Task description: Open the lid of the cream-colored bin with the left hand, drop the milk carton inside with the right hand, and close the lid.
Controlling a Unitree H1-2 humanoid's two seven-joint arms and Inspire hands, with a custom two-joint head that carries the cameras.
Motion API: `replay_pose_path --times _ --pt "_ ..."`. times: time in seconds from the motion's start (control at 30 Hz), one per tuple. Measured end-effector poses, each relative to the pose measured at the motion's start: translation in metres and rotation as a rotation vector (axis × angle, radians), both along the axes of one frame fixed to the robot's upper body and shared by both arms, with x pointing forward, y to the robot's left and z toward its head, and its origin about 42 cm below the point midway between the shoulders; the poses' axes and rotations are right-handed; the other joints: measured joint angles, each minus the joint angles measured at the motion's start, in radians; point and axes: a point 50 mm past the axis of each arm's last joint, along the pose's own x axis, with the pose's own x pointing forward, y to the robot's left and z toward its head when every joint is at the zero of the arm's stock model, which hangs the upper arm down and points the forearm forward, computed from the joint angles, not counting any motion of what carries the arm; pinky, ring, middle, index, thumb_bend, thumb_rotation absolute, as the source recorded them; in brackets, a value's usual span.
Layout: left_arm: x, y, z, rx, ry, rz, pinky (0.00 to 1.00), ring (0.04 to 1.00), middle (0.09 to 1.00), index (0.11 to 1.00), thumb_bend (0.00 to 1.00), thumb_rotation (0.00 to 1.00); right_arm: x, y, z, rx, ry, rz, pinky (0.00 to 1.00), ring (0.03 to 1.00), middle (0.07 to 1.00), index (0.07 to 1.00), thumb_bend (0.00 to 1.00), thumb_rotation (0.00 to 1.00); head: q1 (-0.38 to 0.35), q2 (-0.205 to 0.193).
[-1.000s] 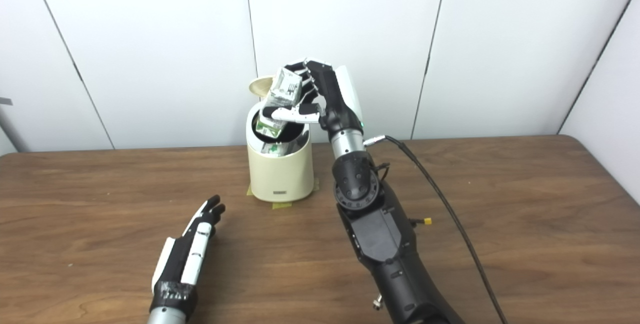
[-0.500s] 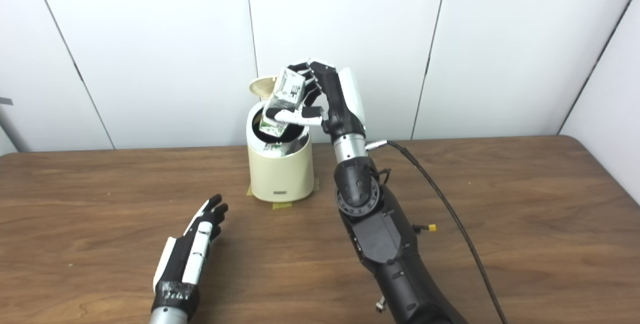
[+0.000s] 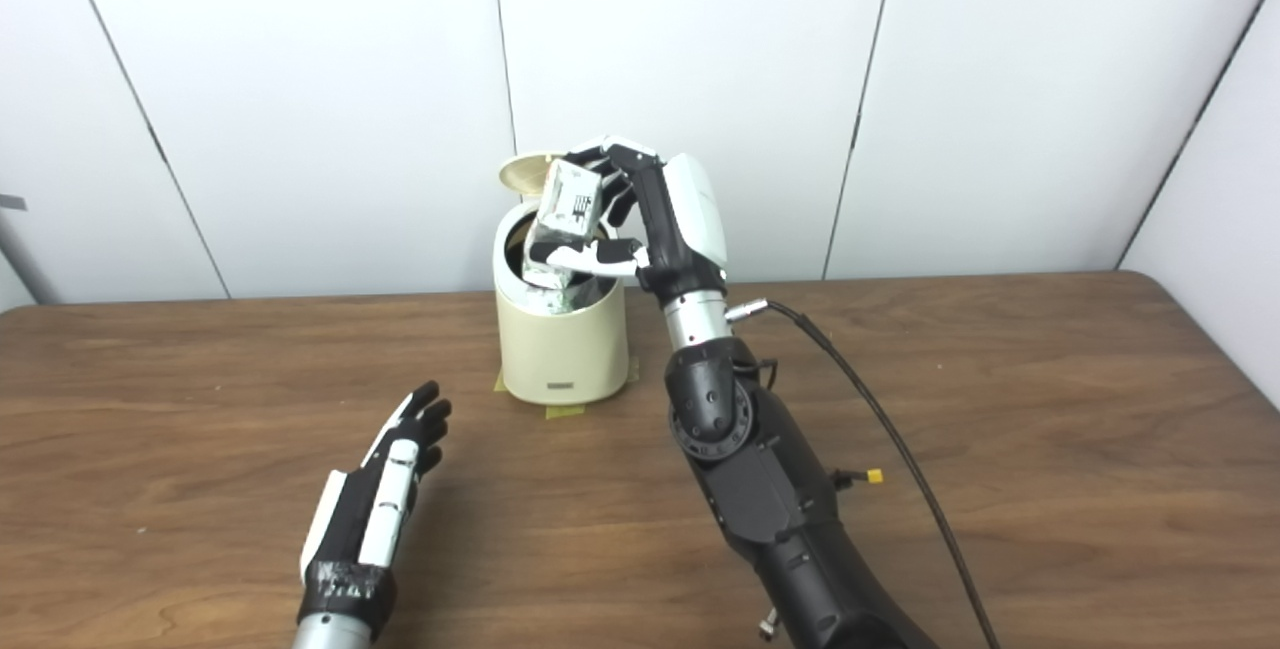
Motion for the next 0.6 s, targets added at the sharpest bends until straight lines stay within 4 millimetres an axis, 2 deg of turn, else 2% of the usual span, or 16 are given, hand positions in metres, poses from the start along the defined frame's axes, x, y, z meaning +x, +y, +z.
replay_pose_path --times 0.6 --pt "-0.002 -0.002 -0.001 0.011 0.002 -0.006 0.96 0.954 0.922 0.944 0.53 0.94 0.001 -0.002 -0.015 0.052 -0.019 -0.039 0.26 0.399 0.524 0.545 0.49 0.00 0.005 0.001"
